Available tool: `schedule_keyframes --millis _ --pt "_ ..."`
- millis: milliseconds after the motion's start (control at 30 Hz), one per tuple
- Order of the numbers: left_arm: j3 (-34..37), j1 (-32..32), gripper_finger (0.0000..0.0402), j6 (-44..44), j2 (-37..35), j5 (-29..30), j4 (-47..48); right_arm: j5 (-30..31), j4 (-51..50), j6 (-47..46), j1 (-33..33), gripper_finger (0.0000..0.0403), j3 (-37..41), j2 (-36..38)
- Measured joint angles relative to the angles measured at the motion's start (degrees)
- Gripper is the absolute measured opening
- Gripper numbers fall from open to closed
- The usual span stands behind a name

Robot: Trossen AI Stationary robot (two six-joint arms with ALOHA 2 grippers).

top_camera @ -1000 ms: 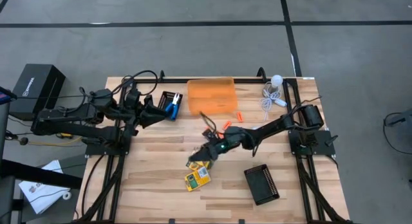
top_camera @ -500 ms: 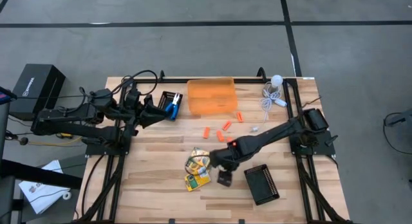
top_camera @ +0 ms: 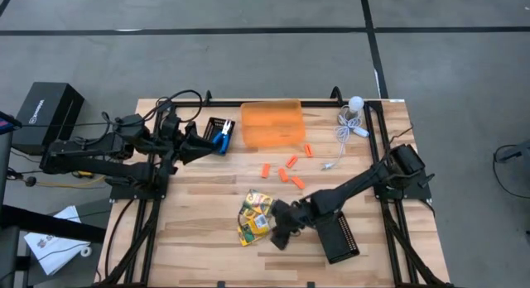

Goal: Pick & Place School Supplies
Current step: Put the yellow crayon box into the orange bin

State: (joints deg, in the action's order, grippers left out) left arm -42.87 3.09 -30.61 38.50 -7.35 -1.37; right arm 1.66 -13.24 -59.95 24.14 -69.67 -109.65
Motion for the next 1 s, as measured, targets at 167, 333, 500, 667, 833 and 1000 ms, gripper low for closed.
schedule_keyframes --millis 167,333,500,667,833,1000 --pt "0.0 0.0 0.0132 -1.72 0.0 0.01 0.0 2.41 4.09 -2.23 -1.81 0.0244 1.8 -0.15" --pt "0.0 0.0 0.0132 -1.77 -0.02 0.0 -0.04 2.19 10.36 -7.44 -1.79 0.0244 6.64 -0.17" --pt "0.0 0.0 0.0132 -1.8 -0.02 0.01 -0.07 2.33 22.23 -13.46 -1.09 0.0244 12.71 -0.22" --pt "0.0 0.0 0.0132 -2.71 -0.02 0.0 -0.09 1.17 23.06 -13.4 -1.55 0.0244 13.25 -0.22" --pt "0.0 0.0 0.0132 -2.84 -0.02 0.01 -0.09 1.04 23.18 -12.6 -2.07 0.0244 13.25 -0.22" --pt "0.0 0.0 0.0132 -2.84 -0.02 0.02 -0.09 0.26 24.77 -12.1 -3.55 0.0244 13.24 -0.9"
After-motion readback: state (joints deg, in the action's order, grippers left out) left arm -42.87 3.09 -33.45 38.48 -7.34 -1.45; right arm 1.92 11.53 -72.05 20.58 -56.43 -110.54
